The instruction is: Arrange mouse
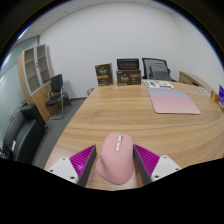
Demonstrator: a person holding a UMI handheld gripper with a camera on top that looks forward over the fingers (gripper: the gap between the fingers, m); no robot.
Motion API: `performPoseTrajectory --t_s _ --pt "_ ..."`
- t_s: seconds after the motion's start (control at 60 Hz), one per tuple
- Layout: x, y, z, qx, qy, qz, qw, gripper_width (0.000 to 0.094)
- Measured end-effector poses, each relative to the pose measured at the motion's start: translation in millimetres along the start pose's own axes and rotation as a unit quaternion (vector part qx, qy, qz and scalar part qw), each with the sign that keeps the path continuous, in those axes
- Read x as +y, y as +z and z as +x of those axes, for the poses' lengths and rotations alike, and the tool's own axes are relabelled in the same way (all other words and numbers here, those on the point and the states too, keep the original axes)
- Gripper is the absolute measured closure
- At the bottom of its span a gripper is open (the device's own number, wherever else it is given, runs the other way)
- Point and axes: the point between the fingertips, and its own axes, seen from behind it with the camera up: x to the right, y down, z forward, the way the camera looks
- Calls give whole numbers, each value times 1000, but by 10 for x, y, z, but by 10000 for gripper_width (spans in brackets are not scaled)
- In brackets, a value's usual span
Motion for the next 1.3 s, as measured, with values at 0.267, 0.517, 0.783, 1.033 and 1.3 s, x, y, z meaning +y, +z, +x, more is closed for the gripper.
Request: performPoseTrajectory --t_s 0.267,0.517,0.783,1.033,1.3 --pt "-50 160 143 57 -40 15 997 445" --pt "-244 40 117 81 -21 -11 996 534" --pt "-2371 -125 855 82 -41 123 988 534" --pt "-2338 981 2558 120 -9 43 992 535" --pt "-1726 1714 3061 113 -5 -23 993 529"
